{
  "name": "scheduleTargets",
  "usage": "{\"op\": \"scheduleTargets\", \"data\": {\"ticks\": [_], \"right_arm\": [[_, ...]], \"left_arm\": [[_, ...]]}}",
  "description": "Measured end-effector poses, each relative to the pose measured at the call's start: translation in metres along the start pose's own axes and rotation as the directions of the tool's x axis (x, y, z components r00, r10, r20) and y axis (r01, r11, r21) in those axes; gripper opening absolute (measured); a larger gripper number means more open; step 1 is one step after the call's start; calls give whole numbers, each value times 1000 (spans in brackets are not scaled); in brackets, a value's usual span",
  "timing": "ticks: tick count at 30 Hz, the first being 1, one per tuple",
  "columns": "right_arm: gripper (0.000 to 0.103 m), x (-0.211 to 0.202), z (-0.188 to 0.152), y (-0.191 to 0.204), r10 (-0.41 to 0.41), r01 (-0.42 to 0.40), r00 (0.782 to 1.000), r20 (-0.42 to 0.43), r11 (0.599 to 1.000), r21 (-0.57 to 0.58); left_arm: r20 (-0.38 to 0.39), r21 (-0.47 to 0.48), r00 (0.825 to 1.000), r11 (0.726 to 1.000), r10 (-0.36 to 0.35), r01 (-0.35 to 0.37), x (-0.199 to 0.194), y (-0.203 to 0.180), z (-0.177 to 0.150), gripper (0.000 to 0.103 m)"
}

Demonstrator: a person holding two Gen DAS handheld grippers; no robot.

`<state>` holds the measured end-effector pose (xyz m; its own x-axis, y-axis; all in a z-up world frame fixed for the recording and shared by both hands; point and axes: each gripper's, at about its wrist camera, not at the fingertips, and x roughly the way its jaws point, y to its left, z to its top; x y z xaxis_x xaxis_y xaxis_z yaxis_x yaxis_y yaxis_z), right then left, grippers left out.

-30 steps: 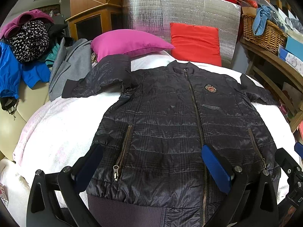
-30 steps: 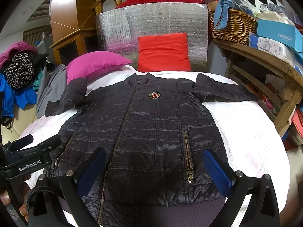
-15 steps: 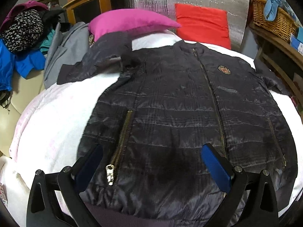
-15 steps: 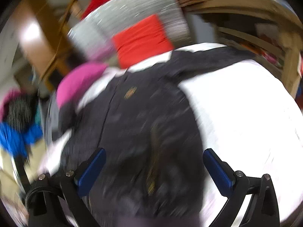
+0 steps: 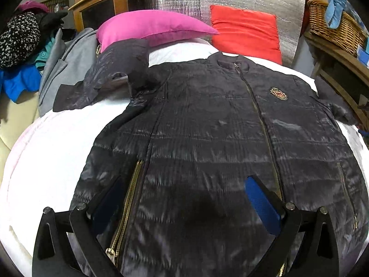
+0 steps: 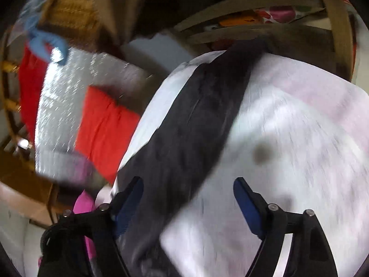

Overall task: Fold large clothes
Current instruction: 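Grasp the jacket sleeve with the right tool and lift it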

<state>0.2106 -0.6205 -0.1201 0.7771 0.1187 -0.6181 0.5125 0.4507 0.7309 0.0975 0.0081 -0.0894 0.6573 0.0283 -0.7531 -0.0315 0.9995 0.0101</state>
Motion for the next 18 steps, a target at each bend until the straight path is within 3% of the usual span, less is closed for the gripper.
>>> {"op": "scheduleTargets", "data": {"ticks": [3, 5, 7, 8, 11, 15, 18], "right_arm": [[80, 23, 15, -3, -50, 50, 998, 22, 999, 20], [74, 35, 22, 1, -74, 74, 997, 32, 997, 9], [43, 44, 29, 6, -108, 109, 994, 23, 994, -28], [17, 52, 31, 15, -174, 173, 985, -1, 981, -84], [13, 45, 27, 54, -236, 246, 969, 70, 936, -253], [12, 20, 2, 129, -140, 181, 982, 125, 884, -430], [12, -3, -42, 188, -36, 102, 991, 127, 824, -558]], "left_arm": [[-15, -4, 1000, 1000, -10, 10, 12, 3, 0, 103], [-32, -5, 999, 1000, -14, 14, 21, 5, -3, 103], [-59, -15, 998, 1000, -22, 21, 31, 8, -6, 103], [-73, -25, 997, 999, -25, 23, 35, 10, -8, 103], [-86, -42, 996, 999, -31, 28, 43, 12, -10, 103], [-79, -34, 996, 999, -31, 28, 44, 10, -11, 103], [-73, -38, 997, 999, -36, 33, 45, 12, -12, 103]]}}
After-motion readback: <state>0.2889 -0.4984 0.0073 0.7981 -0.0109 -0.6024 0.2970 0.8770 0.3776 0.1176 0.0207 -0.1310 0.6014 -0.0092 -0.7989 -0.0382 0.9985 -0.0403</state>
